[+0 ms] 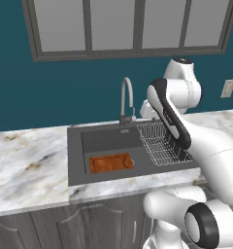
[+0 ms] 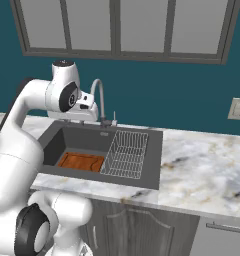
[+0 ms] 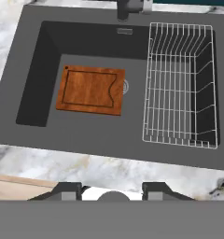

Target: Turn on the sink faucet with hot water and rinse the cutting board for ten seconds, then turn off the faucet. Push the cutting board to reach the water if necessary.

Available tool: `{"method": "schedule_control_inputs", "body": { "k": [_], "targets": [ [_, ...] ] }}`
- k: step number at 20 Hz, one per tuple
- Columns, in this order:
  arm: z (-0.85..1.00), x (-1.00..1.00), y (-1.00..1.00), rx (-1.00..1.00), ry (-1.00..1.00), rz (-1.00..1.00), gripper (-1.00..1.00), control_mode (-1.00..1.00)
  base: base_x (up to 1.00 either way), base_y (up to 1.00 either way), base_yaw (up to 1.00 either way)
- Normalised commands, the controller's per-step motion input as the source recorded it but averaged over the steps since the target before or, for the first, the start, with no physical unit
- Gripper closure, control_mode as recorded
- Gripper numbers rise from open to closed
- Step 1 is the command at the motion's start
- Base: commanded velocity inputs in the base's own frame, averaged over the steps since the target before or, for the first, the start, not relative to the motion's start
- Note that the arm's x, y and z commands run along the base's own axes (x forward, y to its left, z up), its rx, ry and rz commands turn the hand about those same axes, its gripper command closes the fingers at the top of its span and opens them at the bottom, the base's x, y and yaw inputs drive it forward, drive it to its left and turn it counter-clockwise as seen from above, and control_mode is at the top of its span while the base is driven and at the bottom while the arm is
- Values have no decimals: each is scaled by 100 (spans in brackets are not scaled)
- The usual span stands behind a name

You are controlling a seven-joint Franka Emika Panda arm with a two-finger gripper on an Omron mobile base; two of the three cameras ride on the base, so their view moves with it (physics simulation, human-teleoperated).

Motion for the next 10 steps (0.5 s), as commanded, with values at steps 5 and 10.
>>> {"method": "schedule_control_inputs", "body": {
  "k": [5, 10],
  "targets": [
    [0, -3, -14, 0, -4, 0, -100, -100, 0, 0, 0],
    [-1, 0, -46, 0, -13, 0, -100, -100, 0, 0, 0]
  ]
}}
